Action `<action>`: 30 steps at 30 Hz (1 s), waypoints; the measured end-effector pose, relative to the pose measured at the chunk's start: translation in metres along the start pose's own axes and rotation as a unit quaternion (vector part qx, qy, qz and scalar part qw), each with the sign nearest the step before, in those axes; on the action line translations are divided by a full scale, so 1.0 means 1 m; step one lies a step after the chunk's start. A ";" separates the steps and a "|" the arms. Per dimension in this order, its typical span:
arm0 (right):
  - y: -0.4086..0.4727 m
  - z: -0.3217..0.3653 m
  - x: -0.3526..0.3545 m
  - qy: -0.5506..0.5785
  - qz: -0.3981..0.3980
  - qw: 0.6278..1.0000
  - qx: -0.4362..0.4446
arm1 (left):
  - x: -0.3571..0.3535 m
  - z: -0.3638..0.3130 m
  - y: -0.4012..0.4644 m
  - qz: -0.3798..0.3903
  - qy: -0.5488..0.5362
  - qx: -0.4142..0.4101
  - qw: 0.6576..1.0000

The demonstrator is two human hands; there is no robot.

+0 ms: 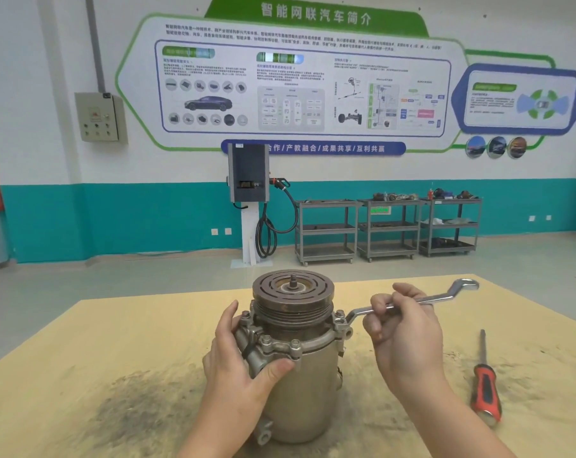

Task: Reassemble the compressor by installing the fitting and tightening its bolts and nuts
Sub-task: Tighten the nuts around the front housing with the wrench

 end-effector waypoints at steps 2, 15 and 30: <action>0.004 -0.006 0.001 0.034 -0.004 0.999 -0.038 | 0.001 0.003 0.000 0.012 -0.020 -0.005 1.000; 0.019 -0.029 0.012 0.152 0.003 0.968 -0.201 | -0.003 0.003 0.001 0.011 -0.041 -0.015 0.999; 0.021 -0.022 0.007 0.069 0.018 0.986 -0.150 | -0.003 0.001 0.000 0.010 -0.053 -0.009 0.998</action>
Point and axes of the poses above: each hand's wrist, its own y-axis towards the middle knuckle, its own x-axis out of the back of the hand, z = x × y, the point moved 2 cm from there along y, towards the middle knuckle
